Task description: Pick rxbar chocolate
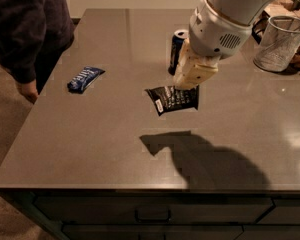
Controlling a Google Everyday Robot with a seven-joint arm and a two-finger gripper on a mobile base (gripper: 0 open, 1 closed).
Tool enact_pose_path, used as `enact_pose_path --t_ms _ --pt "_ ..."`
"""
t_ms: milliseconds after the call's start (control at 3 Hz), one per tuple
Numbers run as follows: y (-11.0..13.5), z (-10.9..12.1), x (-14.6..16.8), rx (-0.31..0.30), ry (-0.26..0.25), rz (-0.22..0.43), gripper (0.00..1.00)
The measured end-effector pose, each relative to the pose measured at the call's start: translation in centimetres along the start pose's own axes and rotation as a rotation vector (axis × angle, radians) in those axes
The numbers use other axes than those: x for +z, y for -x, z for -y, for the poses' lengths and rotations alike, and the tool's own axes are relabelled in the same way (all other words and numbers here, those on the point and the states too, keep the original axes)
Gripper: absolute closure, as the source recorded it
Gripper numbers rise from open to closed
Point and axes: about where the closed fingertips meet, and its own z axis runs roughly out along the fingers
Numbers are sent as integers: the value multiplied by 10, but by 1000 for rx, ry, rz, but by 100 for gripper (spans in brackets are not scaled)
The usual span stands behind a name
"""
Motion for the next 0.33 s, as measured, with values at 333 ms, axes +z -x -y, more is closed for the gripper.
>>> enact_pose_path --t_ms 333 --pt "0 0 0 0 0 0 100"
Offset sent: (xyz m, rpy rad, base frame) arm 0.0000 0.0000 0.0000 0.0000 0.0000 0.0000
